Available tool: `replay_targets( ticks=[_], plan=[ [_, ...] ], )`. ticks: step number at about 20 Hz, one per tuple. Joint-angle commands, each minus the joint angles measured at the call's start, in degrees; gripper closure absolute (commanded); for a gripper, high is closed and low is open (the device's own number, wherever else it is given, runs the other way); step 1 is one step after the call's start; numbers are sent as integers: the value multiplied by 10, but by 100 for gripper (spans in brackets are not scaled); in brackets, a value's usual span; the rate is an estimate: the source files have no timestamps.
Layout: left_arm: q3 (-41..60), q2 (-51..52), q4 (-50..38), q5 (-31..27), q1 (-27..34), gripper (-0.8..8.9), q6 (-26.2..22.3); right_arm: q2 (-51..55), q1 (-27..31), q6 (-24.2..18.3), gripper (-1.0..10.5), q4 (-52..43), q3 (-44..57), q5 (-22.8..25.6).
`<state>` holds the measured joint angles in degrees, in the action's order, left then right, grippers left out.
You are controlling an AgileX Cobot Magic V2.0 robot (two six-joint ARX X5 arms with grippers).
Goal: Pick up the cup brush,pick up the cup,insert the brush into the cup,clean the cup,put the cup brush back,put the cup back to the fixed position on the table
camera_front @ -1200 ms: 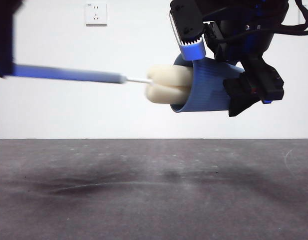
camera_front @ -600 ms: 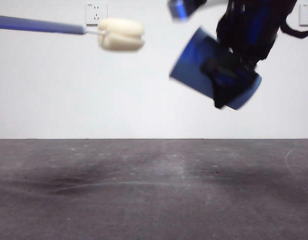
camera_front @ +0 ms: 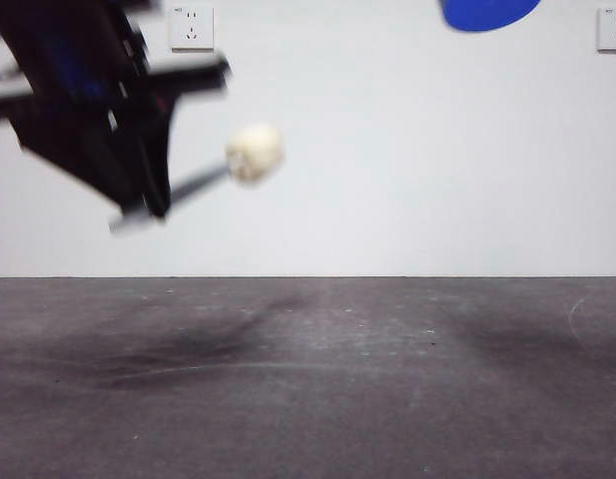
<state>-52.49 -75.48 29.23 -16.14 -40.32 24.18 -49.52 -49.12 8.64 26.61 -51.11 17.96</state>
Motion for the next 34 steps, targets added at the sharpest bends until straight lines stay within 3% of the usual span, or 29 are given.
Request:
replay_targets(
  ticks=[1, 11, 25, 26, 27, 29, 30, 34],
  plan=[
    [4, -56, -23, 1, 2, 822, 30, 22, -1, 10, 963, 14, -2, 0],
    [4, -169, -61, -2, 28, 822, 73, 68, -1, 21, 963, 71, -2, 0],
    [4, -215, -57, 31, 36, 810, 74, 68, -1, 30, 963, 84, -2, -1],
    [4, -215, -51, 39, 36, 770, 74, 68, -1, 30, 963, 87, -2, -1],
    [4, -215, -46, 44, 36, 663, 73, 68, -1, 30, 963, 87, -2, -1],
    [4, -215, -38, 52, 36, 358, 73, 68, -1, 29, 963, 86, -2, 0],
    [4, -215, -37, 66, 36, 314, 72, 68, -1, 28, 963, 86, -2, 0],
    [3, -201, -40, 88, 37, 312, 57, 56, -1, 1, 964, 50, 7, 2]
  ],
)
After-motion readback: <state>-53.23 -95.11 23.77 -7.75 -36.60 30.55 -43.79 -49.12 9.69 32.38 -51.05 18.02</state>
